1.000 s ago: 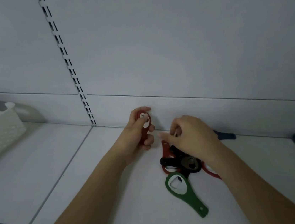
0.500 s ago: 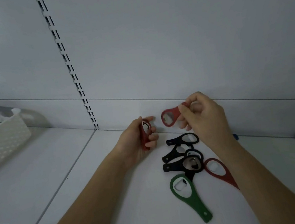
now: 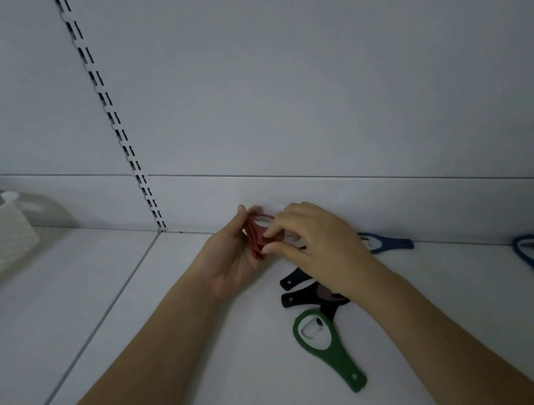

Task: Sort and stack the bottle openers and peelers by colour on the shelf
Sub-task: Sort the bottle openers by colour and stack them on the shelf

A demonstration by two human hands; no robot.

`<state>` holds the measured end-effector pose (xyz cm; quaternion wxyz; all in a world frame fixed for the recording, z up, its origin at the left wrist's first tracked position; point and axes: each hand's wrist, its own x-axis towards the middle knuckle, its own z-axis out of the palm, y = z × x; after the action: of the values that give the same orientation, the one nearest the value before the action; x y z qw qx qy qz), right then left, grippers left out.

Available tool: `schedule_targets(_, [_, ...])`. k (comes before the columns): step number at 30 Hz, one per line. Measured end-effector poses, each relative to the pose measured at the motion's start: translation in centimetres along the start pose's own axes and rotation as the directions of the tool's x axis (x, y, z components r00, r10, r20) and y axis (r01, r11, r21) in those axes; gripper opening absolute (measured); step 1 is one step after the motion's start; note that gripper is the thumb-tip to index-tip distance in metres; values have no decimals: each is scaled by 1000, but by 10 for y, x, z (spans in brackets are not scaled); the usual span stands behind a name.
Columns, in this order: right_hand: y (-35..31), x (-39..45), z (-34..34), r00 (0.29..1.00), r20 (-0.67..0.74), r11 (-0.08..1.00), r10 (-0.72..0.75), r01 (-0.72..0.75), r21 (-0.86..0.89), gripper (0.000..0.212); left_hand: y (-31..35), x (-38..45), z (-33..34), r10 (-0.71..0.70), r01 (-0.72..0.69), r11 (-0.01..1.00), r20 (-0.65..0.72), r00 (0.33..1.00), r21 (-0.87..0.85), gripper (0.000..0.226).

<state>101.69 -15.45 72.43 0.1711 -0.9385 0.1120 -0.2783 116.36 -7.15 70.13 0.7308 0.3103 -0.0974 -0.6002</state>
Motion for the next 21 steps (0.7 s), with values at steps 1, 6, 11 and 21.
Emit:
schedule_targets(1, [-2,0,-5,999,43,999,-6,8,-37,27,0,0,0,-2,2,1000,6,1000,12,29])
schedule_targets(6, [7,-14,-71,938,82,936,338,-326,-134,31,-3,1,5,-43,44,997,-18,999,57,17])
schedule_targets(11, [12,-65,-86,639,459,784,617,-449,-428,53,-19,-3,19,14,-21,991,57,998,133,12])
schedule_targets(21, [23,-82,-72,674,393,780,626,-532,-331,28,-28,-4,18,-17,-10,980,132,991,201,21])
